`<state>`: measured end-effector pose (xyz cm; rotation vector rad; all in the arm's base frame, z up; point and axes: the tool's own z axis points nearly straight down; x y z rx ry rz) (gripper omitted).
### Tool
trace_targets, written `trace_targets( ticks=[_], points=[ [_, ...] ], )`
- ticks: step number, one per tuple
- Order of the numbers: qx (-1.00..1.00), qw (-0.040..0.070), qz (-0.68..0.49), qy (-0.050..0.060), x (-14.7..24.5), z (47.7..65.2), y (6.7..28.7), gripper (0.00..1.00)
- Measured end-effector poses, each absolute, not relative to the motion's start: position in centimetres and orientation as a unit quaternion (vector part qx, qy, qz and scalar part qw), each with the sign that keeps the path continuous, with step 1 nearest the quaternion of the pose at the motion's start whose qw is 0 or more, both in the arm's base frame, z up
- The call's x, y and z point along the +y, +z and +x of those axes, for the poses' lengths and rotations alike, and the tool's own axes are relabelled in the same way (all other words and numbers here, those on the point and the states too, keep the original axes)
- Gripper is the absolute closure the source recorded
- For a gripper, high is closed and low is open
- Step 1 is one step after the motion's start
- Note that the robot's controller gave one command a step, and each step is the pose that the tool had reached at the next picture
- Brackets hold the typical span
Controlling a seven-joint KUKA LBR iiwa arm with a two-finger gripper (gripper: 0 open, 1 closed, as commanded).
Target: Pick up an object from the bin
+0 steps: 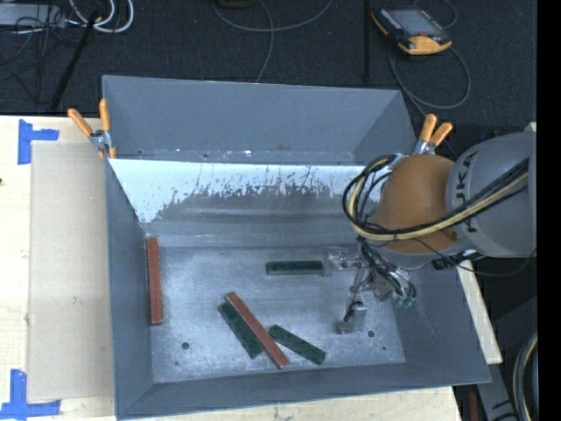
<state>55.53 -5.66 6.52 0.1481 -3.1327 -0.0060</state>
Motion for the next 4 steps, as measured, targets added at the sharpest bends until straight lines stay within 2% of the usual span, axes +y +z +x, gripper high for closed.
trace_targets(
  ticks=[1,2,3,4],
  points=[
    [-0.996,-0.004,0.094,-0.001,-0.1,61.5,11.2,0.00],
    [-0.991,0.001,0.134,-0.001,3.1,61.4,6.8,0.00],
    [-0.991,-0.001,0.135,0.000,3.0,61.5,7.0,1.00],
    [-0.976,-0.004,0.216,0.001,0.6,59.2,23.5,1.00]
  ],
)
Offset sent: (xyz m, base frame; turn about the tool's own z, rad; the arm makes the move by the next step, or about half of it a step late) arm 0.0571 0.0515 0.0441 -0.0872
